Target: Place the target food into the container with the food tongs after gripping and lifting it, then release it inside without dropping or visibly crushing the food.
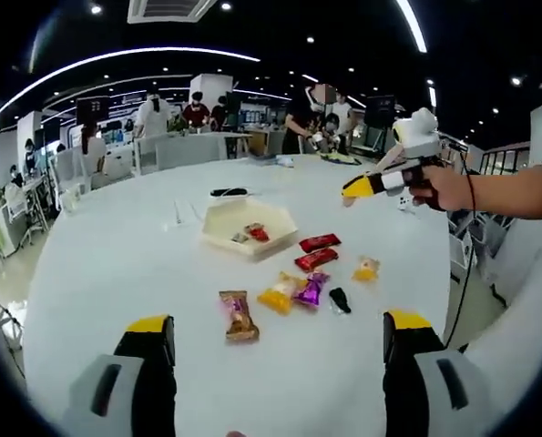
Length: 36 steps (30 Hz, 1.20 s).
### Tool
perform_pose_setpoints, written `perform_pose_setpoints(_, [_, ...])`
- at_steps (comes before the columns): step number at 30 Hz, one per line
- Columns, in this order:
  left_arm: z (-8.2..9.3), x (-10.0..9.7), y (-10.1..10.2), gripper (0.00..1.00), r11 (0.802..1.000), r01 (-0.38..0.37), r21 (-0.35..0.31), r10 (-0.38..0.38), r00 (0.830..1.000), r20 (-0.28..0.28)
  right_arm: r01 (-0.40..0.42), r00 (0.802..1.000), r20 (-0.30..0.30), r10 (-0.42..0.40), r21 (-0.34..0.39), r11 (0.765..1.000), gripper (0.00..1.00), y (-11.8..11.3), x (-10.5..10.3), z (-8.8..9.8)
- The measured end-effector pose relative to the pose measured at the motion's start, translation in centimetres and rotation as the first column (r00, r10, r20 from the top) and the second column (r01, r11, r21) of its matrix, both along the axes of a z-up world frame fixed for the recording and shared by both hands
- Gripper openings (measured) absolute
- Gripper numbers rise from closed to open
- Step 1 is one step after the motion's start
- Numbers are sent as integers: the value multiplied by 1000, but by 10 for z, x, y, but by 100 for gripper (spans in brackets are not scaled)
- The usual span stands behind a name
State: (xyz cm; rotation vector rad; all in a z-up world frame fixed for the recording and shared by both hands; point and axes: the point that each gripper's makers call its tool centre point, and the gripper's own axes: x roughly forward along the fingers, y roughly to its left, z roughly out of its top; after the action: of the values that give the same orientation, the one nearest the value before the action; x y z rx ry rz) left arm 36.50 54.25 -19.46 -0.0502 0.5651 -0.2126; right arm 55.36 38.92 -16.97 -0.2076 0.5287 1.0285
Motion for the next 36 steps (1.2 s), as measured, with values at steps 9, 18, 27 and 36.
perform_pose_setpoints(9, [-7, 10, -15, 94, 999, 13, -52, -13, 1000, -5, 89, 996, -21, -90, -29, 996, 28, -34, -15, -10])
perform_pose_setpoints(18, [3, 35, -35, 94, 998, 5, -65, -4, 1000, 18, 65, 998, 4, -65, -36, 997, 28, -56, -11, -11])
perform_pose_setpoints(27, [14, 37, -42, 94, 980, -188, -65, 188, 982, -2, -30, 999, -31, 30, 7, 1000, 28, -70, -13, -21])
perform_pose_setpoints(36, [15, 26, -63, 96, 943, -330, -50, 330, 944, -7, -183, 977, -98, 188, 51, 982, 28, -68, -25, -49])
